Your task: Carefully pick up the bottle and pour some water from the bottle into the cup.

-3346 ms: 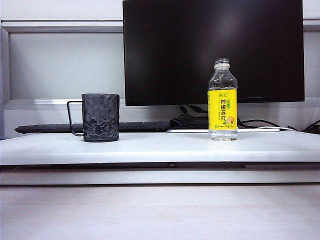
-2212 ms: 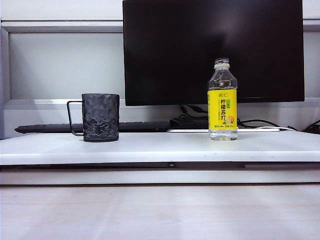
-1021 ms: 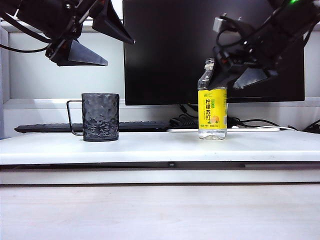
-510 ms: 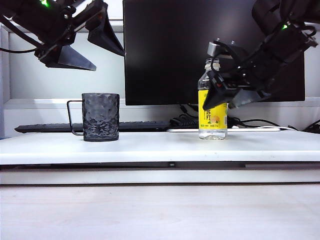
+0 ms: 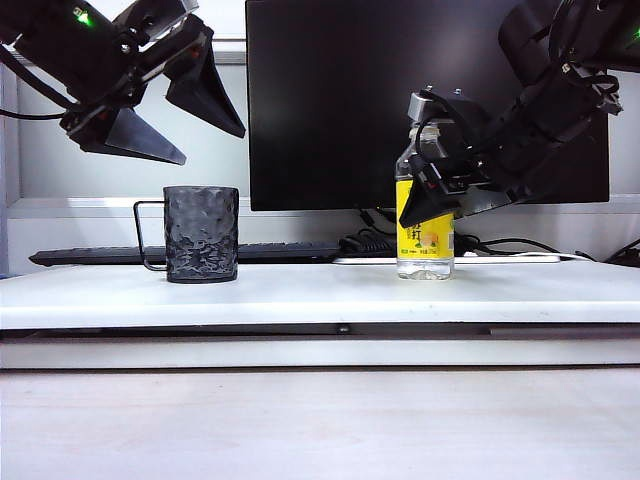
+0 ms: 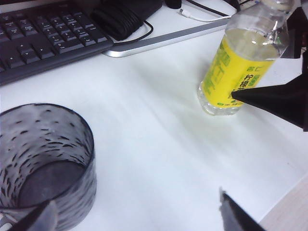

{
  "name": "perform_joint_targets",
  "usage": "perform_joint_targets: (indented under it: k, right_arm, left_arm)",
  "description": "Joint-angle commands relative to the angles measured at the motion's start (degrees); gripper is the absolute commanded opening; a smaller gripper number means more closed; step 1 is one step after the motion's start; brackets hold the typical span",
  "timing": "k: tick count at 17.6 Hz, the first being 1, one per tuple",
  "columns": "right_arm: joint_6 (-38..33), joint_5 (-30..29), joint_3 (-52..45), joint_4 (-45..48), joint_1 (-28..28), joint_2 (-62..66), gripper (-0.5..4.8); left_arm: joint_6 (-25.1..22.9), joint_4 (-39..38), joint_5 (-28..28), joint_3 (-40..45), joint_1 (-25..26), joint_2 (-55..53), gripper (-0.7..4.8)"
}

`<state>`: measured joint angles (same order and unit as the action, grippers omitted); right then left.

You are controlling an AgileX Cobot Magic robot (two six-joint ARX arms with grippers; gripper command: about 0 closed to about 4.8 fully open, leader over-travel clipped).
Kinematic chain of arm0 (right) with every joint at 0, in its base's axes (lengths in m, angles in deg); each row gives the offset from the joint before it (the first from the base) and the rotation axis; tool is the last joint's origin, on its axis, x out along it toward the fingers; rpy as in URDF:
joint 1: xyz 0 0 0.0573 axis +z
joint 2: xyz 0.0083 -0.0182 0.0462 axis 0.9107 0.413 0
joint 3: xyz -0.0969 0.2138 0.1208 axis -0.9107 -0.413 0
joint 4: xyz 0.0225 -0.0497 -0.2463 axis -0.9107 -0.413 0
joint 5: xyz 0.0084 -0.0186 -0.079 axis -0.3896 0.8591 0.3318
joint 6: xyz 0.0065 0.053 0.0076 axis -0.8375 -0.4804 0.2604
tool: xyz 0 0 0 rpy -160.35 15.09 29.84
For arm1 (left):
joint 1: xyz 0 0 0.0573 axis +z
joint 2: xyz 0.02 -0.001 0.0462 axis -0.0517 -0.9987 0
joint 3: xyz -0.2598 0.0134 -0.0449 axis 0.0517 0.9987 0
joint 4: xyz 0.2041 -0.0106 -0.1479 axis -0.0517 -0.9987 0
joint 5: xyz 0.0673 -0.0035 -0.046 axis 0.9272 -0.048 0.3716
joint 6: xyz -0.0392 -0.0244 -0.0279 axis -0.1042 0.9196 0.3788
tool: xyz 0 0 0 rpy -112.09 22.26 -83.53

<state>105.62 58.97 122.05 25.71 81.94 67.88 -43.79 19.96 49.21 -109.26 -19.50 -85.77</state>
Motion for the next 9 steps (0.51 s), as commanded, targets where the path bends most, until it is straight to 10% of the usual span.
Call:
perform_joint_targets:
  k: [1, 3, 9]
  right_arm:
    - [0.02, -0.35, 0.15, -0.31, 0.02, -0.2, 2.74]
    - [0.02, -0.35, 0.15, -0.44, 0.02, -0.26, 1.57]
    - [0.09, -0.13, 0.15, -0.46, 0.02, -3.19, 1.43]
  left_arm:
    - [-0.26, 0.81, -0.09, -0.15, 0.04, 0.28, 4.79]
    - [-0.26, 0.77, -0.26, -0.15, 0.04, 0.28, 4.79]
    - [-1.36, 0.81, 0.26, -0.17, 0.04, 1.42, 4.79]
